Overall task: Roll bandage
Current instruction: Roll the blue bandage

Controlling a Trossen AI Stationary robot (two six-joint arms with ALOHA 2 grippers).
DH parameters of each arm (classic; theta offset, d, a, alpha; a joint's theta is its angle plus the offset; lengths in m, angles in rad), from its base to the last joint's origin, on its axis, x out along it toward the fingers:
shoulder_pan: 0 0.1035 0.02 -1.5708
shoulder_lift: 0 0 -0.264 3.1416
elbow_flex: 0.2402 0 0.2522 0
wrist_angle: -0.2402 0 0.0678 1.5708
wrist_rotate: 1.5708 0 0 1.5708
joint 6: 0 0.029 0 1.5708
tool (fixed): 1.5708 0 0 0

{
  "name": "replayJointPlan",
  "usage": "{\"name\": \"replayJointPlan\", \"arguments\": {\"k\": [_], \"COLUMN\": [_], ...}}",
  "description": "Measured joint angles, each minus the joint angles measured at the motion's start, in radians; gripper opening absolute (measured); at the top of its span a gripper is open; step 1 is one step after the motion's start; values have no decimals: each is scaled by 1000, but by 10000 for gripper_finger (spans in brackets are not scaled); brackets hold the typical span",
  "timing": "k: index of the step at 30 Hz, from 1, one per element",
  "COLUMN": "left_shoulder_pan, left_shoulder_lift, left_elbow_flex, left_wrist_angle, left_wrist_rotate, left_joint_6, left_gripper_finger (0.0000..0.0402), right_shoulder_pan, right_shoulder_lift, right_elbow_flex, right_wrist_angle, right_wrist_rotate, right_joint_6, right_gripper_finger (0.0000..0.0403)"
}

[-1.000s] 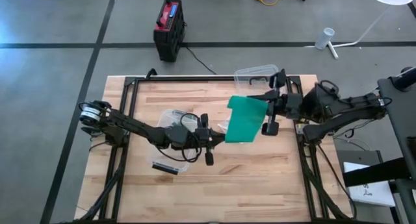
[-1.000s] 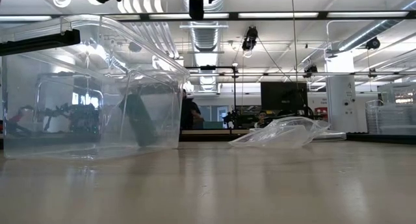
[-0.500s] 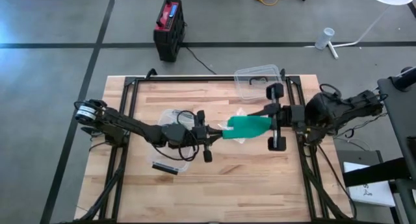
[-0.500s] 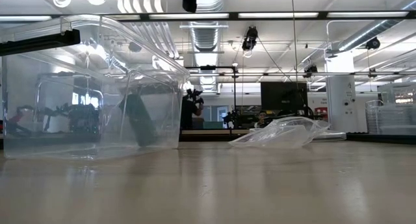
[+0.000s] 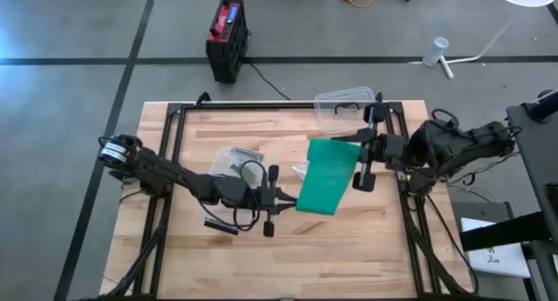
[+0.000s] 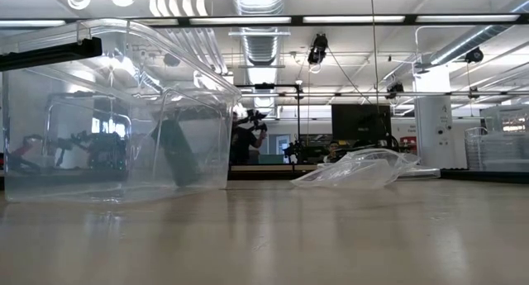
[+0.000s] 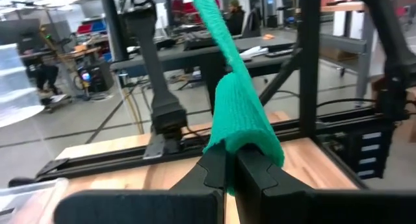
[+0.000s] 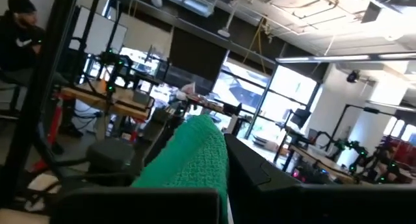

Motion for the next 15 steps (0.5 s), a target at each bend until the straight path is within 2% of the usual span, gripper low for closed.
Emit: {"name": "replayJointPlan", "arguments": {"k": [7,15], "left_shoulder_pan": [-47,-102], "left_shoulder_lift": [-3,-23], "left_elbow_flex": [0,28], "left_wrist_angle": [2,12], "left_wrist_rotate": [10,18], "left_joint_6": [9,16], "left_gripper_finger": [0,0], "right_shoulder_pan": [-58,-125], "right_shoulder_lift": [7,5], "right_elbow_flex": [-1,-21], "right_wrist_angle": [-35,-138], "right_wrist_rotate": [49,53], "right_joint_6": [1,77], "right_gripper_finger": [0,0]}}
